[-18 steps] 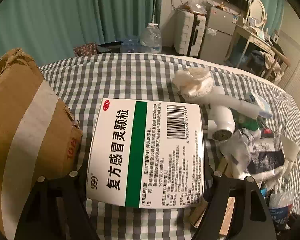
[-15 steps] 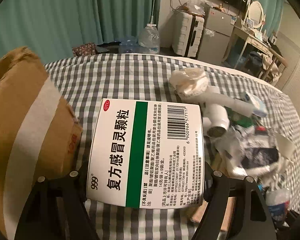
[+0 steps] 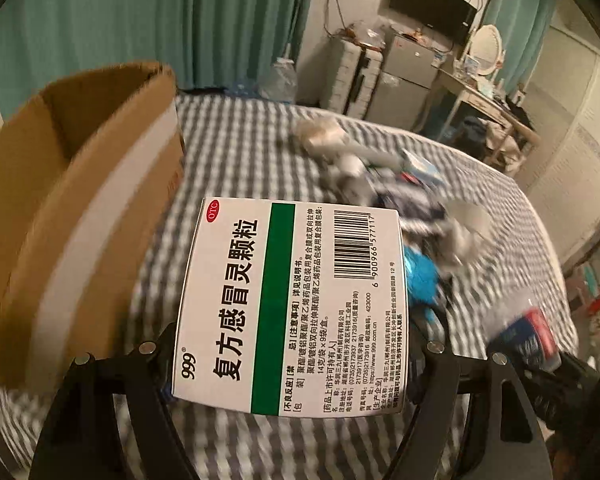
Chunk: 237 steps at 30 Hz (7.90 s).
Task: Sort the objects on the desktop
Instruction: 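Carry the white medicine box in the left gripper while the right gripper carries the floss tub to the box, then open both grippers over the cardboard box, dropping the medicine box and floss tub, then reach the left gripper to the teal blister pack on the bed, then grasp the teal blister pack with the left gripper and lift it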
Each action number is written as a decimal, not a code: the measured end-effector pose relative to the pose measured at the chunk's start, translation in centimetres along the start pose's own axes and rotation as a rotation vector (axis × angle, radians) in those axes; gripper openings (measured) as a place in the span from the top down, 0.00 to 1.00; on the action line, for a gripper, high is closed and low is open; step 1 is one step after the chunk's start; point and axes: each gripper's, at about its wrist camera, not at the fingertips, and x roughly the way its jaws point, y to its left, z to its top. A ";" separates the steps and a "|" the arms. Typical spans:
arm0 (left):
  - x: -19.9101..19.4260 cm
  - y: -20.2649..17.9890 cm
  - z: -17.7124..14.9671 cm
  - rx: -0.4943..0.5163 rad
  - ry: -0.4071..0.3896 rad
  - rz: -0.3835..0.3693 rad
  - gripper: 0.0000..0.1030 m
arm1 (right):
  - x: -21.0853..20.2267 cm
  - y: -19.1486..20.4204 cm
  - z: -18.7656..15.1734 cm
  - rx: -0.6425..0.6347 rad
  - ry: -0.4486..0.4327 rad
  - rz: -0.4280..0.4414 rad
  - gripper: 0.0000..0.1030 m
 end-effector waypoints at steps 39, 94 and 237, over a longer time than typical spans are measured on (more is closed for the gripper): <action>-13.3 25.2 7.2 -0.124 -0.159 0.209 0.23 | -5.9 35.4 4.7 -0.376 -0.010 0.373 0.41; 1.7 -5.0 -0.8 0.045 0.076 0.213 0.00 | 0.7 0.2 1.8 -0.039 0.014 0.217 0.11; 9.5 -13.7 -4.8 0.668 0.353 -0.289 0.82 | 8.0 -10.3 3.8 0.209 0.228 0.189 0.50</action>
